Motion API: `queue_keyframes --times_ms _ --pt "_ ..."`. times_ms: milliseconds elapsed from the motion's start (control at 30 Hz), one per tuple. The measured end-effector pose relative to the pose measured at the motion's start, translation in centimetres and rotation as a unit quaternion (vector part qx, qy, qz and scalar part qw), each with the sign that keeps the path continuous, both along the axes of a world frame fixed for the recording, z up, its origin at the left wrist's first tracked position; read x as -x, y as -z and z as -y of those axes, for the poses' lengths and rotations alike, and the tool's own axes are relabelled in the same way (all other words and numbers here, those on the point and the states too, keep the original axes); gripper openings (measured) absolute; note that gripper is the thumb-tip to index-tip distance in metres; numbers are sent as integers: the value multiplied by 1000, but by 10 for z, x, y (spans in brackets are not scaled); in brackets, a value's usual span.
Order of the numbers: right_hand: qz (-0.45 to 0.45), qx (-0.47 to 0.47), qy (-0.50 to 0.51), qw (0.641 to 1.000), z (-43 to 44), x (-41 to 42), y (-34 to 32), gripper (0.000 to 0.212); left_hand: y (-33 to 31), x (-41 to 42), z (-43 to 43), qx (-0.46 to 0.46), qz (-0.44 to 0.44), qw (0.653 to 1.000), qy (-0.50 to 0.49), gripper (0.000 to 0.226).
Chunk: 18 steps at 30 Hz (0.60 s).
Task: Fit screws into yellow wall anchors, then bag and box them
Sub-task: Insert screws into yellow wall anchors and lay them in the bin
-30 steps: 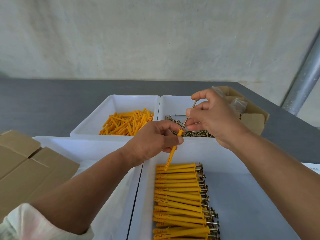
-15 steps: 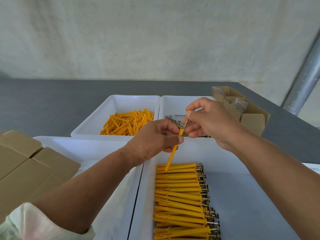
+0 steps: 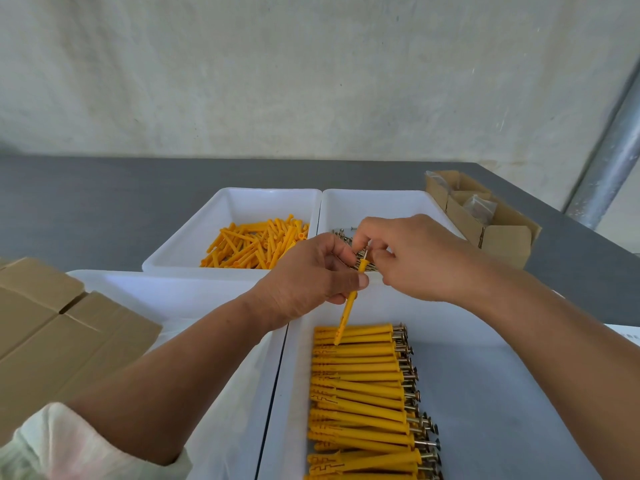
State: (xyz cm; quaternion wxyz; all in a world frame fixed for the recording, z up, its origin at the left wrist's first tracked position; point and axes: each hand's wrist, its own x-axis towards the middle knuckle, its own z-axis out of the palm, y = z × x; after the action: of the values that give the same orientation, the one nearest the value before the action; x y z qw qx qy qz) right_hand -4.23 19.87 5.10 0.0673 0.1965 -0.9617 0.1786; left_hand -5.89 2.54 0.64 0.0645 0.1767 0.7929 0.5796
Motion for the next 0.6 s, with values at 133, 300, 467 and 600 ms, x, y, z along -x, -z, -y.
queue_keyframes --times_ms 133,300,467,600 --pt "-25 -129 -28 991 -2 -6 -3 25 -1 -1 -1 21 -7 1000 3 25" --pt "-23 -179 -25 983 -5 -10 -8 7 -2 -3 -3 45 -8 999 8 27" --pt "76 -225 -19 971 -4 -16 -9 7 -3 -4 -2 2 8 1000 -8 19" --pt "147 -250 -14 957 2 -19 -7 7 -5 -4 -1 -23 11 1000 -18 13"
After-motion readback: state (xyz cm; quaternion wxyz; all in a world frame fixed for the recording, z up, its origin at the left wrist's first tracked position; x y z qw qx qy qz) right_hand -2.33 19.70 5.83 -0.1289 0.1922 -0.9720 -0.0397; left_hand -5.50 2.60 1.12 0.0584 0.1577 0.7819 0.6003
